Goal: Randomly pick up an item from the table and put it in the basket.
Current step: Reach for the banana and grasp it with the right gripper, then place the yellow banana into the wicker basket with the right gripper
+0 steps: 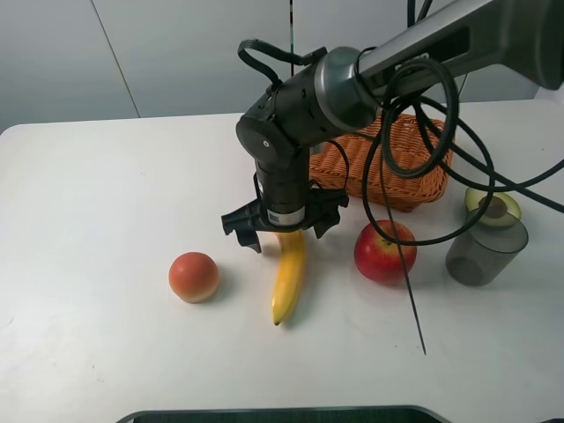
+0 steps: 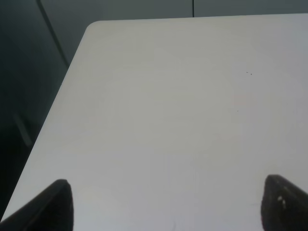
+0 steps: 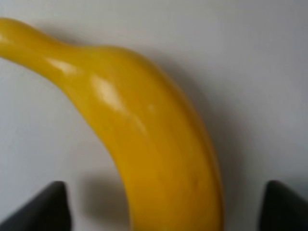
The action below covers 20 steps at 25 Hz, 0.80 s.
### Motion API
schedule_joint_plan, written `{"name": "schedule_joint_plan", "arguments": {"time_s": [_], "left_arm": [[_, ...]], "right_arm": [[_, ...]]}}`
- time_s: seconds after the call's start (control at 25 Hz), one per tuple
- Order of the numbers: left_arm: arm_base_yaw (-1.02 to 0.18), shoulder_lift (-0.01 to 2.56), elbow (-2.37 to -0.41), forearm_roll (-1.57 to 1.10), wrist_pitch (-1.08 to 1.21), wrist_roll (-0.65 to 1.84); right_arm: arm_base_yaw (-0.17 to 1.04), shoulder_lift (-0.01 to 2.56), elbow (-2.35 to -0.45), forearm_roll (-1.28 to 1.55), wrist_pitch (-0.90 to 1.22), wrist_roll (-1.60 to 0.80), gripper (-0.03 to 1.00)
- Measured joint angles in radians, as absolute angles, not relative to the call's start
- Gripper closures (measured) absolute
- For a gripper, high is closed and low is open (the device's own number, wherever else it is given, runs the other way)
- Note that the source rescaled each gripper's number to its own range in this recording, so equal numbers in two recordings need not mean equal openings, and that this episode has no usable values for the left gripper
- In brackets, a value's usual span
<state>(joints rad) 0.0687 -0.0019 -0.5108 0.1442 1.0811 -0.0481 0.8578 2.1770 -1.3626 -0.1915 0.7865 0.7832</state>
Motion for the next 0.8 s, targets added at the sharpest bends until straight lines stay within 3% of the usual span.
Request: {"name": "schedule_joint_plan", "arguments": {"time_s": [0.08,0.12,0.8], "left_arm": [[0.069,-0.002,-0.511,0.144,1.081,-0.046],[0.069,-0.002,-0.511,0.144,1.081,-0.046],[0.069,-0.002,-0.511,0.144,1.081,-0.046]], "right_arm": [[0.858,2.18,-1.364,-0.19,0.786,0.783,0.92],[0.858,2.181,-1.364,-0.188,0.786,0.786,0.97],[0.858,2.181,-1.364,-0.188,0.788,0.777,0.96]]}}
